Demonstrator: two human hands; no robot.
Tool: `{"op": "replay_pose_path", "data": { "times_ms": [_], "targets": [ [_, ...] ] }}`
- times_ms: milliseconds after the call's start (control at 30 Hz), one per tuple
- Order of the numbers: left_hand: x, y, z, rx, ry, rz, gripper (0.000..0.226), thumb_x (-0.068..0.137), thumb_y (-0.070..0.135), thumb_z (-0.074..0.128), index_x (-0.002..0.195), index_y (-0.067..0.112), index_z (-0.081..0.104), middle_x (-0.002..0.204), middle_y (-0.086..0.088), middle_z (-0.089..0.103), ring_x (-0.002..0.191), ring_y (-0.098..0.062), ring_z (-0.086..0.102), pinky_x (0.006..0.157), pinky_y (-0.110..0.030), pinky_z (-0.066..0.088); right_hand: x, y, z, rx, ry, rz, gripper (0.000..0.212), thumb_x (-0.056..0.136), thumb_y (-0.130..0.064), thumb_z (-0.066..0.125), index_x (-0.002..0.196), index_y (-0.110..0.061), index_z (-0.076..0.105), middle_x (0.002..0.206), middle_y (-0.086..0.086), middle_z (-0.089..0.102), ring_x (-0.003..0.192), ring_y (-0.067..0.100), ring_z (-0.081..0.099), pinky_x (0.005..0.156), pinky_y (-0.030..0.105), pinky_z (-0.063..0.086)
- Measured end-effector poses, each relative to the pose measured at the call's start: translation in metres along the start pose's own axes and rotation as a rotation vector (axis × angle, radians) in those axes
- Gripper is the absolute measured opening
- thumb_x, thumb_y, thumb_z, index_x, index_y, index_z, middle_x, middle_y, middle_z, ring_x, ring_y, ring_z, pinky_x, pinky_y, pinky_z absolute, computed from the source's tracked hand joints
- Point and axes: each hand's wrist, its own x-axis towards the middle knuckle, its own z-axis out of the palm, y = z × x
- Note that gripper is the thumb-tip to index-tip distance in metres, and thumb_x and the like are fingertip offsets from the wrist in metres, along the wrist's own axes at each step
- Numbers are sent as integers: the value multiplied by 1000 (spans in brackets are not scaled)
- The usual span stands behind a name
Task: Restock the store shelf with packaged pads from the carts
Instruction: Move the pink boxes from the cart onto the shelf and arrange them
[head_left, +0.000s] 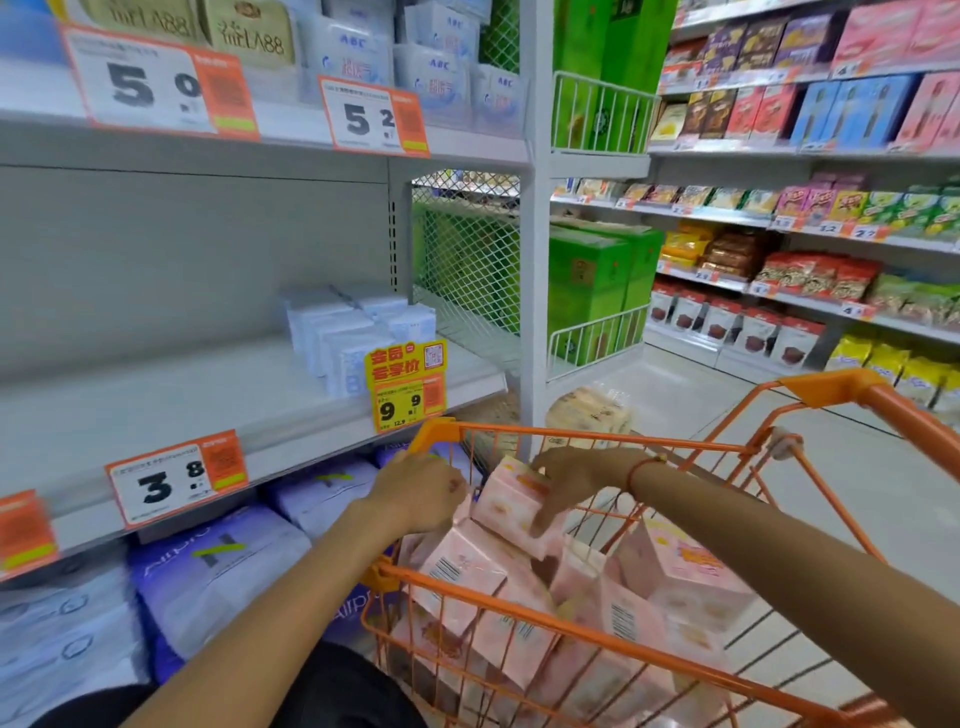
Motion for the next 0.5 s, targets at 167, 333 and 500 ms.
{"op": "replay_pose_path", "data": {
  "times_ms": [167,333,500],
  "targets": [
    [-3,4,-20,-632,83,-90,43,98,44,30,122,22,58,123,1,59,113,-22,56,96,-32,40,-21,10,-38,483,-42,-94,62,74,-24,80,125,-11,45,125,8,55,106,24,60,85,29,55],
    [-21,-11,-58,-1103,77,86,83,80,-2,68,147,16,23,140,2,42,123,-14,47,97,-28,43,-36,-9,-65,1246,-19,-312,42,85,-11,65,122,-13,46,112,14,62,86,22,65,76,27,58],
    [-44,-17,-52,-980,581,-110,84,44,53,79,119,33,45,115,11,59,103,-7,57,84,-28,48,-30,-63,-55,1280,4,-353,48,91,-36,57,127,-5,52,108,12,66,99,22,64,82,26,56]
  ]
}}
